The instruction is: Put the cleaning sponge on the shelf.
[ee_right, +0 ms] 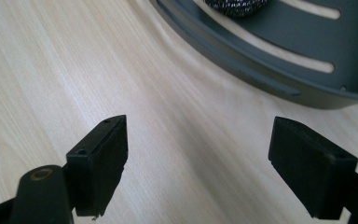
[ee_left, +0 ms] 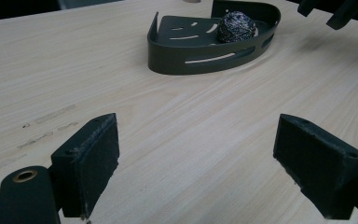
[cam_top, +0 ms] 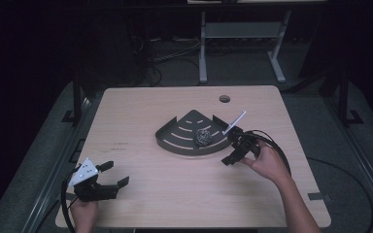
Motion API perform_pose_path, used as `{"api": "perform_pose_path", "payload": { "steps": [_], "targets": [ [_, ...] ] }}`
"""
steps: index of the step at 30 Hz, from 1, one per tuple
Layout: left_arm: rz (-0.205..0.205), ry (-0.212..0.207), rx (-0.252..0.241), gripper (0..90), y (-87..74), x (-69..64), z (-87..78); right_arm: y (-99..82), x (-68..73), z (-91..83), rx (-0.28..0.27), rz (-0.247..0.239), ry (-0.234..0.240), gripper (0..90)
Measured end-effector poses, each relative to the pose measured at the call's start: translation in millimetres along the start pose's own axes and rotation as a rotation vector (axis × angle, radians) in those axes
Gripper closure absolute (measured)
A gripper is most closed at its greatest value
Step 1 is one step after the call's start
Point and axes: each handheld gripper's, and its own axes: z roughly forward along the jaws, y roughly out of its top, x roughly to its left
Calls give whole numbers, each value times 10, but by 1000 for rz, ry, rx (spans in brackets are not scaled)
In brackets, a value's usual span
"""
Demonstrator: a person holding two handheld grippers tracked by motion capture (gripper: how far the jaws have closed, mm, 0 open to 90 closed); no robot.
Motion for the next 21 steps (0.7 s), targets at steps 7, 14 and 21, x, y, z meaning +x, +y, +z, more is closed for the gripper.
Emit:
{"api": "perform_pose_path", "payload": {
  "steps": [7, 14, 21],
  "targets": [
    [2, 0, 1, 137, 1, -3, 1, -89, 11, -5, 1, 4, -4, 192],
    [2, -1, 2, 137, 1, -3, 4, -181, 20, 9, 2, 12, 0, 192],
    [6, -1, 5, 137, 3, -7, 9, -245, 52, -1, -8, 11, -4, 193]
  ]
}}
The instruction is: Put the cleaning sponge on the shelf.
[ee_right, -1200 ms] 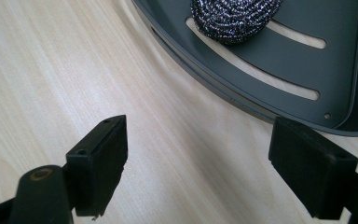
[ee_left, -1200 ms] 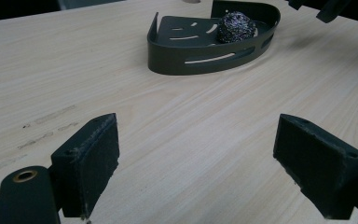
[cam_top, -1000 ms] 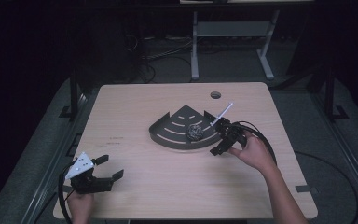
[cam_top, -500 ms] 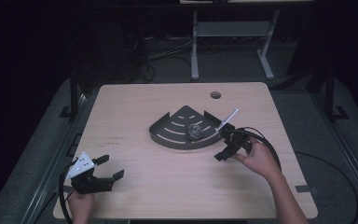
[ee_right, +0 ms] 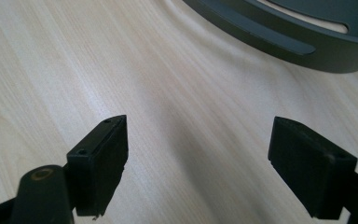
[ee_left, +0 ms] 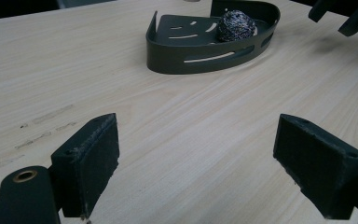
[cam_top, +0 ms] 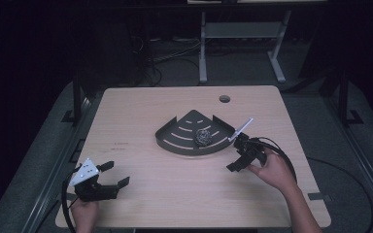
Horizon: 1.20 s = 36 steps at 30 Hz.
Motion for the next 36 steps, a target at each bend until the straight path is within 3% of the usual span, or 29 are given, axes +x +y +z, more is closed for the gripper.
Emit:
{"api": "perform_pose_path", "payload": {
  "steps": [36],
  "targets": [
    [1, 1, 2, 137, -2, -7, 1, -527, 95, -53, -52, 45, 2, 193]
  ]
}}
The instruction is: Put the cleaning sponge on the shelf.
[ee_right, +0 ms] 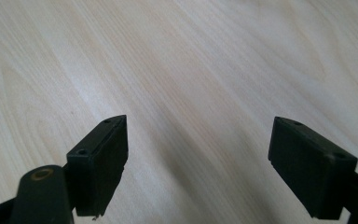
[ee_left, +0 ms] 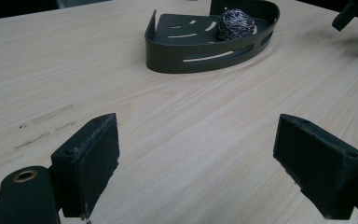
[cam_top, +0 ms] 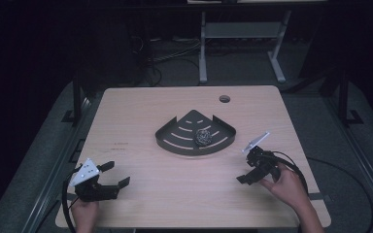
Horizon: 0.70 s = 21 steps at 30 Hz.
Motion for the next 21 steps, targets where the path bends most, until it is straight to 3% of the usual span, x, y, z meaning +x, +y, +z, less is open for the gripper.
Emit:
{"api": "perform_pose_path", "payload": {
  "steps": [21],
  "targets": [
    [0, -3, 1, 137, 2, -6, 9, -273, 65, 6, -24, 29, -9, 183]
  ]
}}
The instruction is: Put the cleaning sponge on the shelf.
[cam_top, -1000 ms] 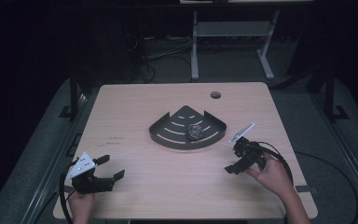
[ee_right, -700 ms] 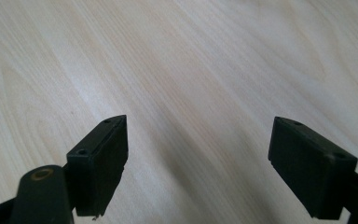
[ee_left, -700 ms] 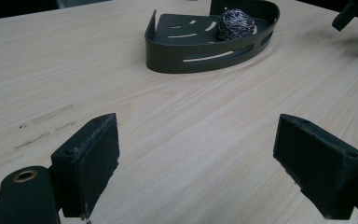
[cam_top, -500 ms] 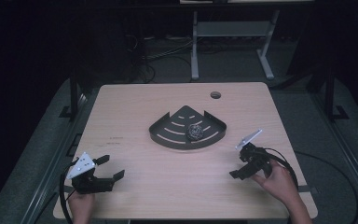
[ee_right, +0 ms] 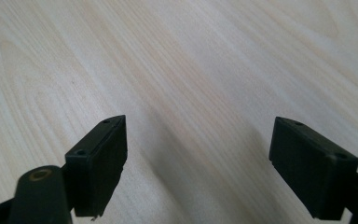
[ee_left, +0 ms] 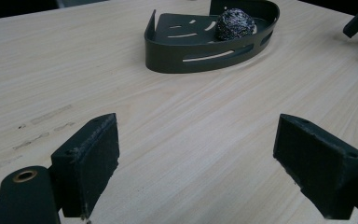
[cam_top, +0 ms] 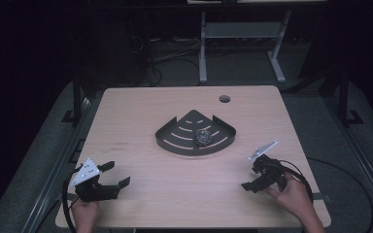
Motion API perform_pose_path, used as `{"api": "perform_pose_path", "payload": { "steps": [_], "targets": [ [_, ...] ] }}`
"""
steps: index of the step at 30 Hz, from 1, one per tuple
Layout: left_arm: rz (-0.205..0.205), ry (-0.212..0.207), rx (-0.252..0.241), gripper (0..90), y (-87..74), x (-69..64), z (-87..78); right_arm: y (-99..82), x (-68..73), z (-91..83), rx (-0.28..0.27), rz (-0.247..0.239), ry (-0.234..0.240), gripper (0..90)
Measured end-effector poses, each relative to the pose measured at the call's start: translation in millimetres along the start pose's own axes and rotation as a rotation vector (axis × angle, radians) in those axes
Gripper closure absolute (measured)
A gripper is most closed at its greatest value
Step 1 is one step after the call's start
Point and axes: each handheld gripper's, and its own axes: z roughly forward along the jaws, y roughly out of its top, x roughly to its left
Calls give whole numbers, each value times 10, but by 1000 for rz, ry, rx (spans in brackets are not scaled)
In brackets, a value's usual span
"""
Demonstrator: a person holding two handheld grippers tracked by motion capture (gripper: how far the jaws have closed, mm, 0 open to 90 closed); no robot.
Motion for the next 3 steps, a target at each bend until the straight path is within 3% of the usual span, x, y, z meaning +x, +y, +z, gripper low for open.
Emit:
{"api": "perform_pose_path", "payload": {
  "steps": [3],
  "targets": [
    [3, 1, 0, 137, 1, 3, 2, -63, 34, -18, -20, 7, -3, 176]
  ]
}}
